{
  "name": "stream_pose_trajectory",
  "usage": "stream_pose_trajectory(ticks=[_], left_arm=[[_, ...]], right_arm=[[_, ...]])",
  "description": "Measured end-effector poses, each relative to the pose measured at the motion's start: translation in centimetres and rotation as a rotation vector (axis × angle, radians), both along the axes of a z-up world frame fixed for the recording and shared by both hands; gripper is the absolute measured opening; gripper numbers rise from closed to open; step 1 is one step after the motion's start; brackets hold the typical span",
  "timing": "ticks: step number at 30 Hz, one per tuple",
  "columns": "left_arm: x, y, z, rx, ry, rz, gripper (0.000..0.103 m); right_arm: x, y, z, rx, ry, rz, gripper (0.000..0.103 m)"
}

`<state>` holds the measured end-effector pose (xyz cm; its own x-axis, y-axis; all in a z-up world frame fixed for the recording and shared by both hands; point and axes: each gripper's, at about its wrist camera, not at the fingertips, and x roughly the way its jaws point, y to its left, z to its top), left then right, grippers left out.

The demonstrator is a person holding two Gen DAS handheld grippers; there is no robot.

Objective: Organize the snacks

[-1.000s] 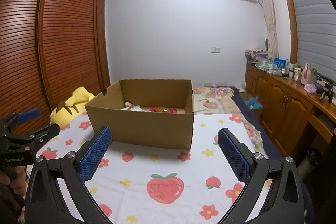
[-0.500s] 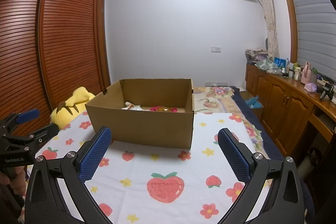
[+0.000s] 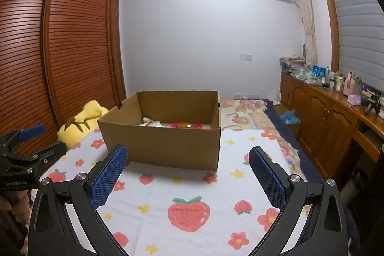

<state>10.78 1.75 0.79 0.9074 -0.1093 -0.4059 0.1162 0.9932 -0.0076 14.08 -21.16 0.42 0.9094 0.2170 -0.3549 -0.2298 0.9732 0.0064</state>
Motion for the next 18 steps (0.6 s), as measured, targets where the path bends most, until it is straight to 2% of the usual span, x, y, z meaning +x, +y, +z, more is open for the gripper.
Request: stream_pose_trajectory(ticks=[18], left_arm=[[-0.13, 0.14, 0.24, -0.006, -0.005, 0.001, 0.101]], right_arm=[[-0.03, -0.01, -0.01, -0.001, -0.001, 0.001, 0.103]])
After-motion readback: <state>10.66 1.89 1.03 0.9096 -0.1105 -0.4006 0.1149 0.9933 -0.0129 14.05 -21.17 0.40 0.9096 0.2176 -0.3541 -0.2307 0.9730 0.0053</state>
